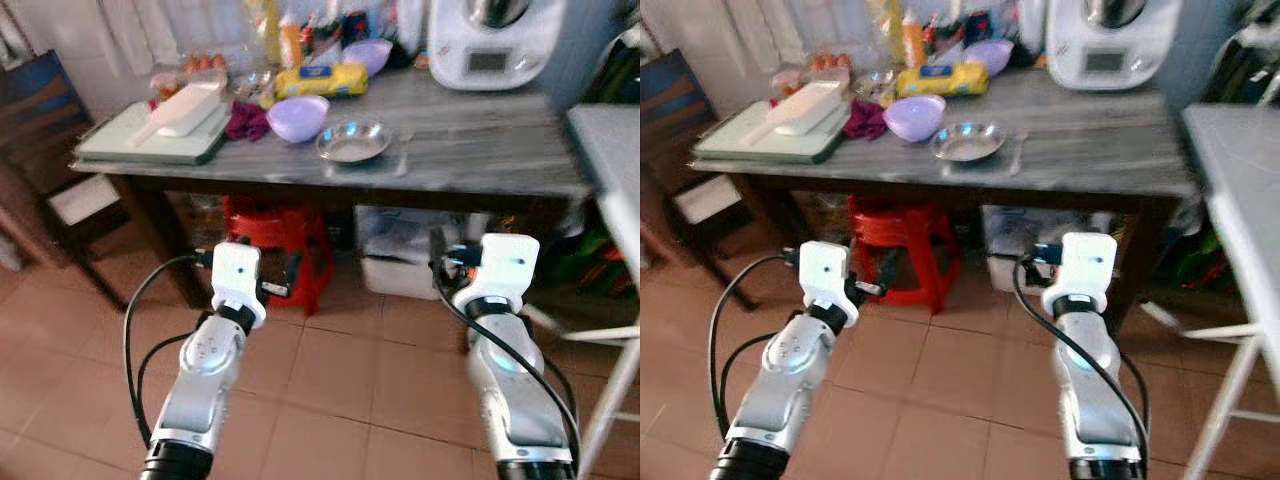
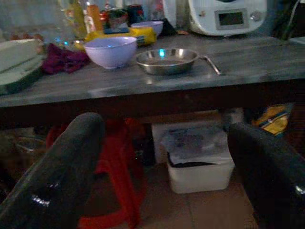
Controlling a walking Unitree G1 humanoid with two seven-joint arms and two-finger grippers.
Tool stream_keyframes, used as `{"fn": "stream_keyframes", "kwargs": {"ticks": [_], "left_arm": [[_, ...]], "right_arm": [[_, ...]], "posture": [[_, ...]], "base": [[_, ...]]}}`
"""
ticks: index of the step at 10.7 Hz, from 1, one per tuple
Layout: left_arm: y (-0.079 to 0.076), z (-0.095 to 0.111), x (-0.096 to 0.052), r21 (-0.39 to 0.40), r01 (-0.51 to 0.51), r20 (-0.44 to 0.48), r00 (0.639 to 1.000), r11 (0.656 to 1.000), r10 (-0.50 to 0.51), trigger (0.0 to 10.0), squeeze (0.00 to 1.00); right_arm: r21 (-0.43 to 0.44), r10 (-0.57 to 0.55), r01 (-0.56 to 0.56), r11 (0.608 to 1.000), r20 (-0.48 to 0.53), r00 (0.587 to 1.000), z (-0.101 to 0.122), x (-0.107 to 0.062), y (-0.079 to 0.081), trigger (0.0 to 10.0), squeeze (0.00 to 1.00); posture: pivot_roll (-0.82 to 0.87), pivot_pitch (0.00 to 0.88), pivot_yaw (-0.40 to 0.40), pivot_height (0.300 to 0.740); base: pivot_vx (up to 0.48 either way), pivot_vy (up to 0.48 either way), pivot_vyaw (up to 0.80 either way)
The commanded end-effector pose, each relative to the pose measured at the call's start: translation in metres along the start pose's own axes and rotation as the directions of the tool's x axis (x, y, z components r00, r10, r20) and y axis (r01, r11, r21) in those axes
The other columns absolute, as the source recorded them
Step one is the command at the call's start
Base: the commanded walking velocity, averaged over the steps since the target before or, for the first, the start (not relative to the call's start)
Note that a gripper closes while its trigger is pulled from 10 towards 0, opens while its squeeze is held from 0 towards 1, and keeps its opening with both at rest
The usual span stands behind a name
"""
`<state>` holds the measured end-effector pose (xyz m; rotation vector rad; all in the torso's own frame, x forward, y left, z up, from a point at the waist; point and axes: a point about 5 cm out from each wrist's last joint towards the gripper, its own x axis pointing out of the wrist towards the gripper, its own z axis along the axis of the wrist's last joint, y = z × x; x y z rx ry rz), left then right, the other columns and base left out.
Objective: Setting the table
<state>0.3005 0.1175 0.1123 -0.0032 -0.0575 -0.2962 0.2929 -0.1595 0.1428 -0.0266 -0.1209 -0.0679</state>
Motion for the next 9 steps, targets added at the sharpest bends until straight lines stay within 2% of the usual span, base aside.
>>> {"fn": "stream_keyframes", "kwargs": {"ticks": [1, 3, 6, 9], "left_arm": [[0.0035, 0.0018, -0.0012, 0.005, -0.007, 0.004, 1.0, 1.0, 0.007, 10.0, 0.0], [0.0045, 0.0014, -0.0019, 0.007, -0.008, 0.0, 1.0, 1.0, 0.008, 10.0, 0.0], [0.0049, 0.0017, -0.0023, 0.004, -0.002, 0.0, 1.0, 1.0, 0.002, 10.0, 0.0], [0.0022, 0.0076, -0.0001, 0.0, 0.006, 0.013, 1.0, 1.0, -0.006, 10.0, 0.0]], "right_arm": [[0.008, 0.023, -0.023, 1.0, 0.0, 1.0, 0.001, -0.0002, 0.0064, 10.0, 0.0], [0.019, 0.02, -0.019, 1.0, -0.003, 1.0, 0.0004, 0.0003, 0.0071, 10.0, 0.0], [0.032, 0.01, -0.009, 0.999, -0.015, 1.0, -0.0014, 0.0004, 0.0069, 10.0, 0.0], [0.027, 0.007, -0.007, 1.0, 0.003, 1.0, 0.002, 0.0008, 0.0055, 10.0, 0.0]], "posture": [[-0.19, 0.053, 0.109, 0.74], [-0.19, 0.055, 0.113, 0.74], [-0.19, 0.056, 0.115, 0.74], [-0.19, 0.058, 0.116, 0.74]], "base": [[0.0, -0.48, 0.0], [0.0, -0.48, 0.0], [0.0, -0.48, -0.52], [0.0, -0.48, 0.0]]}}
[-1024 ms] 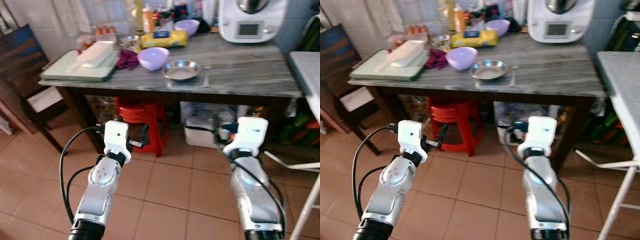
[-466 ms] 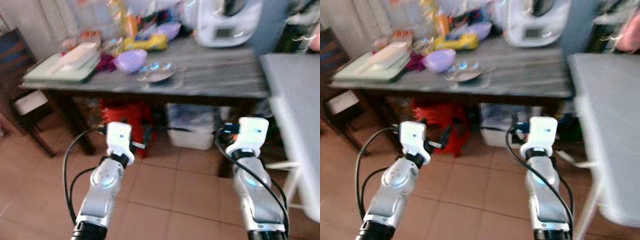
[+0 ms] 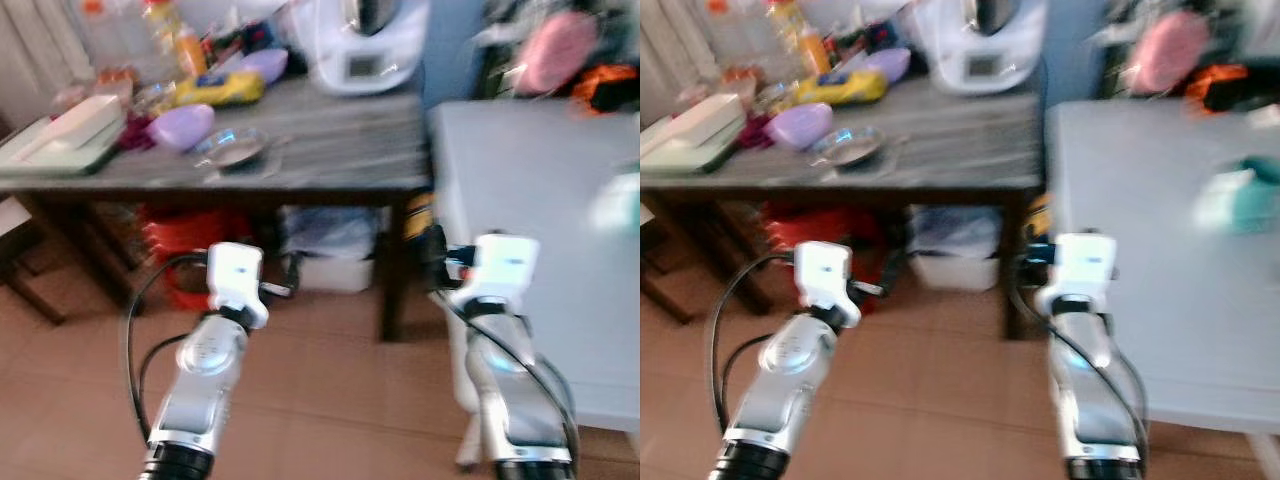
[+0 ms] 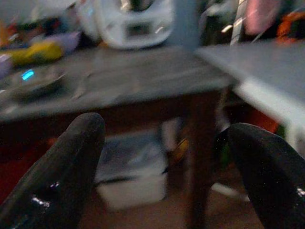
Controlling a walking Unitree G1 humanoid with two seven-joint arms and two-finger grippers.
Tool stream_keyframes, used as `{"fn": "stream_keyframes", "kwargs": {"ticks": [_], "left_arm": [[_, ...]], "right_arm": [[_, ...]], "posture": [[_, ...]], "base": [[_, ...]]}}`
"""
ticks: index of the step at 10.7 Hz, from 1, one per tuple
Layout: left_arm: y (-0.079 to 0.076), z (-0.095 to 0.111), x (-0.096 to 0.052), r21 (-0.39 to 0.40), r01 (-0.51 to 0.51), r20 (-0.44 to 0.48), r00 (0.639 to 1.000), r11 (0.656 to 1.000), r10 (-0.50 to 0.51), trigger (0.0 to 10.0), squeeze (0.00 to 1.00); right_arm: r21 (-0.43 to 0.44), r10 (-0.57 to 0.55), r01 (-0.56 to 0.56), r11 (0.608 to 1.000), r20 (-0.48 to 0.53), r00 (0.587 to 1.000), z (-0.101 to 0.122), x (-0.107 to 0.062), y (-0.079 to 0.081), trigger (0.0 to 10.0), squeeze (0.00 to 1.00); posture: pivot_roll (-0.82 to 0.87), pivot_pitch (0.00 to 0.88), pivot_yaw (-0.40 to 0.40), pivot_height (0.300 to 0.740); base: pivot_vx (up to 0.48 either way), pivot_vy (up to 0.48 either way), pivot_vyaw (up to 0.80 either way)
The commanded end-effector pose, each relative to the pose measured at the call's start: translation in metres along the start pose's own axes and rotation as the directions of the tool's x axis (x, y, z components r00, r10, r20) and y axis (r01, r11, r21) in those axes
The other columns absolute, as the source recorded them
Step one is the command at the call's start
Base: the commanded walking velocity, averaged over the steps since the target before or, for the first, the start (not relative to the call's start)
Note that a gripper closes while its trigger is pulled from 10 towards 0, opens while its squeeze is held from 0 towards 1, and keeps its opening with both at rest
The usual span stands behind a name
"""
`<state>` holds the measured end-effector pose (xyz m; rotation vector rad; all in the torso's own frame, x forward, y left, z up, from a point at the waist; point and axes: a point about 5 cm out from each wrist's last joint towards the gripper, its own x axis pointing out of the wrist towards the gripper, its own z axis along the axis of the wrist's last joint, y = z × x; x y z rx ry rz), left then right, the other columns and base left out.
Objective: Setting the table
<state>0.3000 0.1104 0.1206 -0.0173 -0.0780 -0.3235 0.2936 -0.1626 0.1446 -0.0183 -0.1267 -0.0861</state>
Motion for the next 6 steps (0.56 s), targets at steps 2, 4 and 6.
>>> {"fn": "stream_keyframes", "kwargs": {"ticks": [2, 4, 6], "left_arm": [[0.0064, 0.0065, -0.0009, 0.003, -0.01, 0.011, 1.0, 1.0, 0.01, 10.0, 0.0], [0.0062, 0.0047, -0.0013, 0.002, -0.009, 0.004, 1.0, 1.0, 0.009, 10.0, 0.0], [0.0063, 0.0042, -0.002, 0.001, -0.009, -0.006, 1.0, 1.0, 0.009, 10.0, 0.0]], "right_arm": [[0.02, 0.022, -0.022, 1.0, 0.002, 1.0, 0.0016, -0.0006, 0.0082, 10.0, 0.0], [0.014, 0.026, -0.026, 1.0, 0.003, 1.0, 0.0018, -0.0012, 0.0085, 10.0, 0.0], [0.012, 0.024, -0.024, 1.0, -0.001, 1.0, 0.0012, -0.0021, 0.0083, 10.0, 0.0]], "posture": [[-0.19, 0.064, 0.118, 0.74], [-0.19, 0.069, 0.118, 0.74], [-0.19, 0.073, 0.119, 0.74]], "base": [[0.0, -0.48, 0.0], [0.0, -0.48, 0.0], [0.0, -0.48, 0.0]]}}
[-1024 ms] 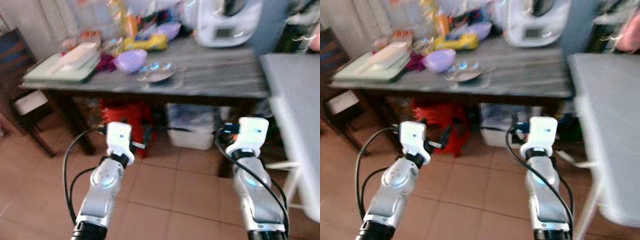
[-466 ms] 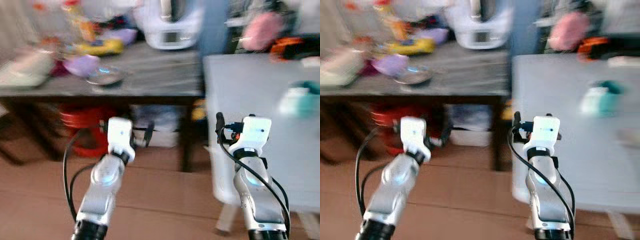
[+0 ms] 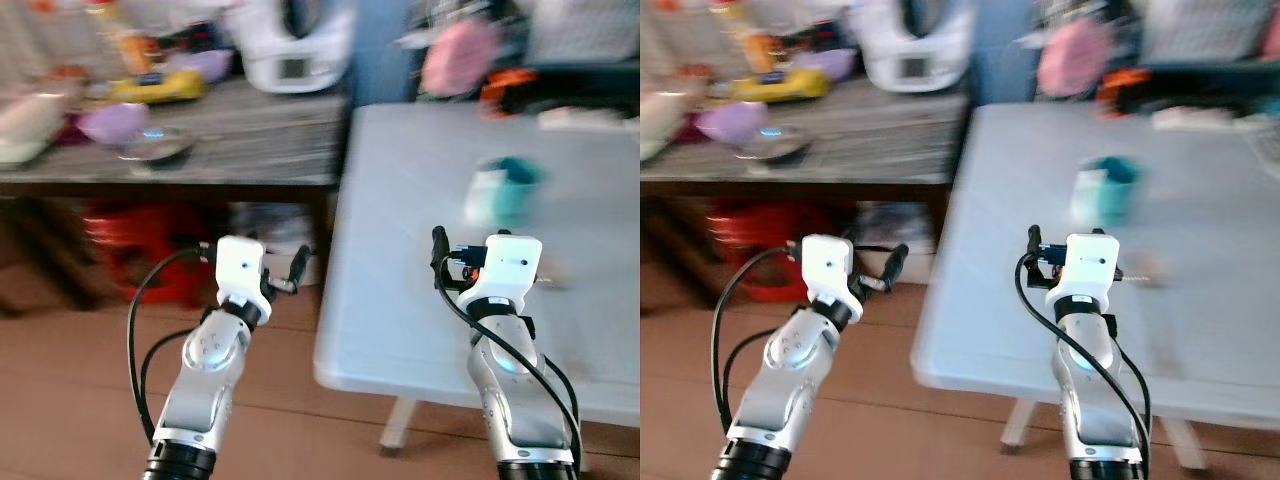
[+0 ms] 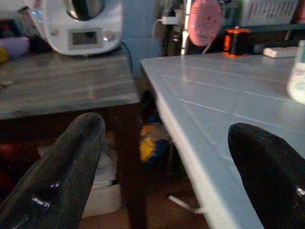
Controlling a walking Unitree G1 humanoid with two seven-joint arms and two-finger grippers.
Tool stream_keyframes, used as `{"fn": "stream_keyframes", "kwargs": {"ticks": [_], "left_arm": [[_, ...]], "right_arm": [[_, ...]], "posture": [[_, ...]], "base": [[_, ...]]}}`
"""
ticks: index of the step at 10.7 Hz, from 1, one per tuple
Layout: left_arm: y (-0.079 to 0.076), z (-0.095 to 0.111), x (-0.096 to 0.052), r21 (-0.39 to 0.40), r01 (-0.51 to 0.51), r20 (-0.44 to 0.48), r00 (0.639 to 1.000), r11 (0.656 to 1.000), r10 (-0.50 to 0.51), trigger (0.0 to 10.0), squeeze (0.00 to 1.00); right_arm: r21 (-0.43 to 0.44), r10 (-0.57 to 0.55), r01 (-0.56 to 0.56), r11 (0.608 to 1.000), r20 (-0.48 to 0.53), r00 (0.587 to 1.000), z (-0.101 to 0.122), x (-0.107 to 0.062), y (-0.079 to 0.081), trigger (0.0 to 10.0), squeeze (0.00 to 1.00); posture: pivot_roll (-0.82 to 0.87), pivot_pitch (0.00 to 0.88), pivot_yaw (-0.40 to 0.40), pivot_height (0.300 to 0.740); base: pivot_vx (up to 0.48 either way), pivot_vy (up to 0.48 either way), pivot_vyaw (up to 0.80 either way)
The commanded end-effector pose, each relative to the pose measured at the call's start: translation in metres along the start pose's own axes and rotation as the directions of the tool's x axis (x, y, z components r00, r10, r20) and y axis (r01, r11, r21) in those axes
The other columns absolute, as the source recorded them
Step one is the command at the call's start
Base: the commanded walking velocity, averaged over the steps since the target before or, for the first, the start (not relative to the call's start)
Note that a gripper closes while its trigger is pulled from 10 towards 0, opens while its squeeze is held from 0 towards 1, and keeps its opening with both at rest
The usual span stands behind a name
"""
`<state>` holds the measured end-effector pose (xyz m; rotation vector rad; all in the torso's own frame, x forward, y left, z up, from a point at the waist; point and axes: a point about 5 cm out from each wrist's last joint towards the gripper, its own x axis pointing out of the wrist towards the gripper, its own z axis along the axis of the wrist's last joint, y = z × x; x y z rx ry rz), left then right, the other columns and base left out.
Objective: Setting the table
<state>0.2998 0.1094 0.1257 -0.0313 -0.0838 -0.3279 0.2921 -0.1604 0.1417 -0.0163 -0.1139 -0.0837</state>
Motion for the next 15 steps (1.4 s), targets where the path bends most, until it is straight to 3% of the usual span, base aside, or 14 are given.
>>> {"fn": "stream_keyframes", "kwargs": {"ticks": [1, 3, 7, 9, 12, 15], "left_arm": [[0.007, -0.001, -0.003, 0.014, -0.011, -0.016, 1.0, 1.0, 0.011, 10.0, 0.0], [0.006, -0.002, -0.004, 0.015, -0.003, -0.021, 1.0, 1.0, 0.003, 10.0, 0.0], [0.006, -0.006, -0.006, 0.017, 0.025, -0.045, 0.999, 1.0, -0.024, 10.0, 0.0], [0.005, -0.015, -0.015, 0.052, 0.132, -0.098, 0.987, 0.99, -0.127, 10.0, 0.0], [0.0, -0.026, -0.025, 0.046, 0.209, -0.142, 0.969, 0.977, -0.201, 10.0, 0.0], [0.001, -0.027, -0.028, 0.045, 0.245, -0.144, 0.961, 0.968, -0.237, 10.0, 0.0]], "right_arm": [[0.011, 0.022, -0.023, 1.0, 0.01, 1.0, 0.004, -0.001, 0.006, 10.0, 0.0], [0.01, 0.02, -0.02, 1.0, 0.003, 1.0, 0.003, -0.002, 0.006, 10.0, 0.0], [0.007, 0.012, -0.012, 1.0, -0.011, 1.0, 0.0, -0.005, 0.004, 10.0, 0.0], [0.021, 0.043, -0.042, 0.999, -0.046, 0.998, -0.005, -0.015, 0.008, 10.0, 0.0], [0.047, 0.035, -0.029, 0.998, -0.136, 0.99, -0.018, -0.027, 0.007, 10.0, 0.0], [0.116, 0.044, -0.026, 0.993, -0.157, 0.987, -0.013, -0.017, 0.019, 10.0, 0.0]], "posture": [[-0.19, 0.074, 0.119, 0.74], [-0.19, 0.081, 0.122, 0.74], [-0.19, 0.087, 0.12, 0.74], [-0.19, 0.095, 0.117, 0.74], [-0.19, 0.107, 0.117, 0.74], [-0.19, 0.112, 0.121, 0.74]], "base": [[0.0, -0.48, 0.0], [0.0, -0.351, 0.0], [0.0, 0.0, 0.0], [0.0, 0.0, 0.0], [0.0, 0.0, 0.0], [0.0, 0.0, 0.0]]}}
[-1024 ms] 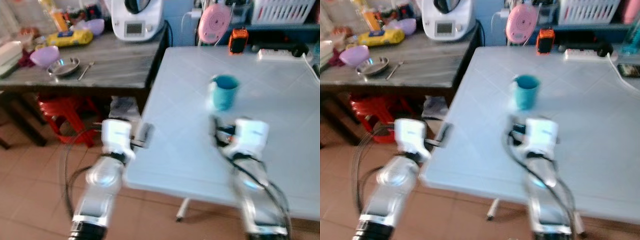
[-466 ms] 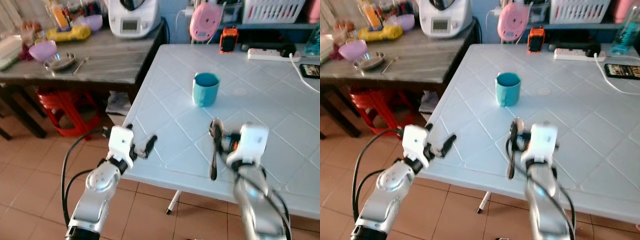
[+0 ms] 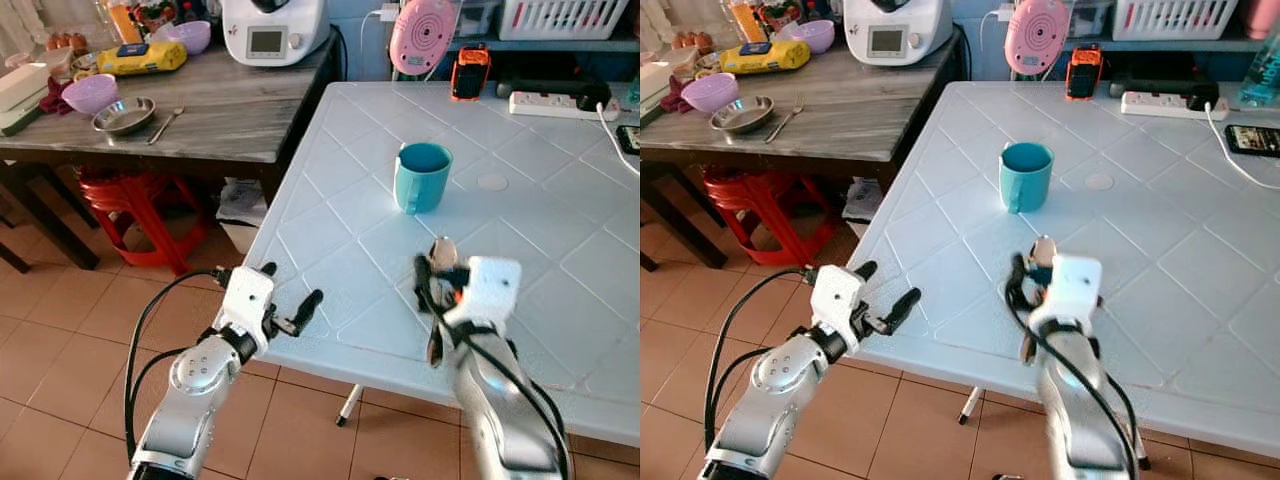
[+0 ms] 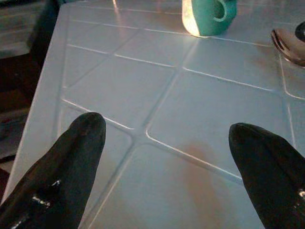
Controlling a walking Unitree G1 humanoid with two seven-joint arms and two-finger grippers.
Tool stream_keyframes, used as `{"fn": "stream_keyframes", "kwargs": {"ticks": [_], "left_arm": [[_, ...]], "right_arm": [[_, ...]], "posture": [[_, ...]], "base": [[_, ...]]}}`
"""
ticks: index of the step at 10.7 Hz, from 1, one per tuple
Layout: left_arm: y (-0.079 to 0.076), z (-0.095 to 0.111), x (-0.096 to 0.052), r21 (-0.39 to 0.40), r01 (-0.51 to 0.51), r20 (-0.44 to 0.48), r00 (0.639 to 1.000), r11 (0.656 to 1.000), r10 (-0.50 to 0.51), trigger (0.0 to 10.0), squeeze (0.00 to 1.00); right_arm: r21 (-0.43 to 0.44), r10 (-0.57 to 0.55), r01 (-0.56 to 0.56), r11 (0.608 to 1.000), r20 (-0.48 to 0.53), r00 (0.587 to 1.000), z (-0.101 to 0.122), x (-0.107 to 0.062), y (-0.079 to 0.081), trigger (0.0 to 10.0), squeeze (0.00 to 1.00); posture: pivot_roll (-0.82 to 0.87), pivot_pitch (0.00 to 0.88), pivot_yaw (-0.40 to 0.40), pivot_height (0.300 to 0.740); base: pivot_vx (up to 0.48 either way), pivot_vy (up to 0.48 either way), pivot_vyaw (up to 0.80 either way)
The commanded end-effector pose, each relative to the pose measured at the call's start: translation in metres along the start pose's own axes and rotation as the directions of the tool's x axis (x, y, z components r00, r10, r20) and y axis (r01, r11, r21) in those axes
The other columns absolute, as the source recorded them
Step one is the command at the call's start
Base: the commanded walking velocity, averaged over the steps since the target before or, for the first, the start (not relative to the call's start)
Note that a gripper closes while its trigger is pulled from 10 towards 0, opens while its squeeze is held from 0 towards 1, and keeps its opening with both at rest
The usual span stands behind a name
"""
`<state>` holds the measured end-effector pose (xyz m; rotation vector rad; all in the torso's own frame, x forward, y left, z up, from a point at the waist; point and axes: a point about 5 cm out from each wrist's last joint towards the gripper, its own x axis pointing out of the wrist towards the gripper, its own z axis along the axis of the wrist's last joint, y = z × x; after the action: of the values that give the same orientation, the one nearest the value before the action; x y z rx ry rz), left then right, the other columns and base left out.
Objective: Setting the table
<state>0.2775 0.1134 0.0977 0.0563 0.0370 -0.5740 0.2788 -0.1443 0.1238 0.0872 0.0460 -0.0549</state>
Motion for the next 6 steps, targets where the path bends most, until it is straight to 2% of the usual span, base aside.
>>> {"fn": "stream_keyframes", "kwargs": {"ticks": [1, 3, 4, 6], "left_arm": [[0.0045, -0.0016, -0.0044, 0.01, -0.005, -0.006, 1.0, 1.0, 0.005, 10.0, 0.0], [0.0045, -0.001, -0.0063, 0.009, 0.0, -0.003, 1.0, 1.0, 0.0, 10.0, 0.0], [0.0027, 0.0013, -0.0072, 0.004, 0.034, 0.01, 0.999, 0.999, -0.034, 10.0, 0.0], [0.0034, 0.0056, -0.0077, 0.006, 0.083, 0.03, 0.996, 0.997, -0.083, 10.0, 0.0]], "right_arm": [[0.023, 0.019, -0.019, 1.0, -0.004, 1.0, 0.0022, -0.0005, 0.0067, 10.0, 0.0], [0.068, 0.033, -0.029, 0.997, -0.063, 0.997, -0.0022, -0.0006, 0.0109, 10.0, 0.0], [0.095, 0.041, -0.029, 0.995, -0.121, 0.992, -0.0063, -0.0007, 0.013, 10.0, 0.0], [0.122, 0.034, -0.014, 0.992, -0.167, 0.985, -0.0058, -0.0009, 0.0144, 10.0, 0.0]], "posture": [[-0.18, 0.115, 0.12, 0.74], [-0.18, 0.117, 0.119, 0.74], [-0.18, 0.117, 0.119, 0.74], [-0.18, 0.121, 0.122, 0.74]], "base": [[0.0, 0.0, 0.0], [0.0, 0.0, 0.0], [0.0, 0.0, 0.0], [0.0, 0.0, 0.0]]}}
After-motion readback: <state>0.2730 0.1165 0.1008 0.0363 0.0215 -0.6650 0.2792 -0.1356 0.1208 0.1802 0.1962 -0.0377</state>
